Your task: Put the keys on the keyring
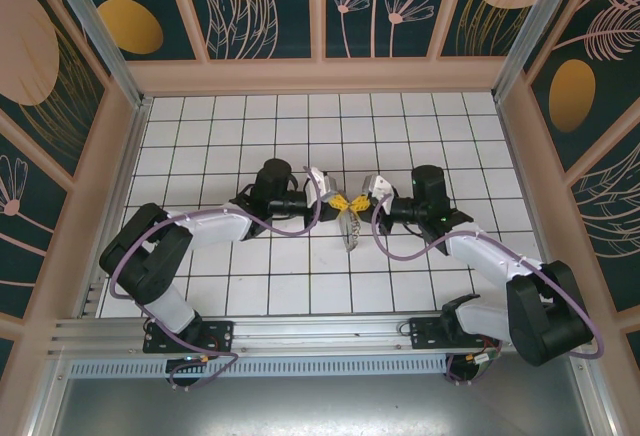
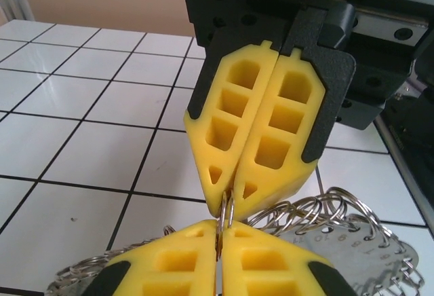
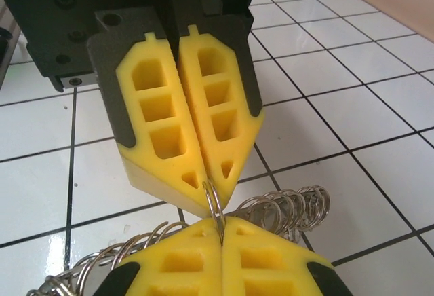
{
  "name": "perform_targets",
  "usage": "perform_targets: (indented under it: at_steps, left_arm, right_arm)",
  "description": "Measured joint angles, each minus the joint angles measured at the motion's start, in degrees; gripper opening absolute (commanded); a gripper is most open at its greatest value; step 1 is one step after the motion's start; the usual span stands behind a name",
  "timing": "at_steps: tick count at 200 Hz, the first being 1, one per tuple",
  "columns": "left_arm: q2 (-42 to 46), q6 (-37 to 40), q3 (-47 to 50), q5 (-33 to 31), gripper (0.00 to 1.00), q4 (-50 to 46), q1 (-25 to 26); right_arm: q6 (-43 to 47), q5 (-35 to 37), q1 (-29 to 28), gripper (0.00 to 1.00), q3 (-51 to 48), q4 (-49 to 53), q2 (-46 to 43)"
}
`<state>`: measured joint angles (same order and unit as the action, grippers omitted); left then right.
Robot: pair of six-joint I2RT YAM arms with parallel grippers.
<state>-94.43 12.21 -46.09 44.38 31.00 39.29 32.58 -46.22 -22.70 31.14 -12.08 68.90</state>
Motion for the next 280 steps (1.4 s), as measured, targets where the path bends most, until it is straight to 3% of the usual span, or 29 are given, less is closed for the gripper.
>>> perform_targets:
  at_steps: [62,115,226,280]
  left_arm:
    - [0.7,9.1,-6.3,-2.6,0.22,-14.6,0.1]
    - [0.6,12.4,-8.8,-3.4,0.24,-20.6,0.2]
    - [-0.5,15.1,-12.4,-4.0,0.26,-24.3,0.4]
    - [-1.7,17.0,-13.9,-4.6,0.23,-27.5,0.4]
  right_arm:
    - [3.1,5.1,-1.0,0.0,2.4,5.9,0.0]
    - [4.1,6.1,-1.7,0.0,3.1,7.2,0.0]
    - [4.1,5.9,-1.9,0.0,3.2,7.2,0.0]
    - [4.1,5.8,-1.9,0.0,3.2,7.2,0.0]
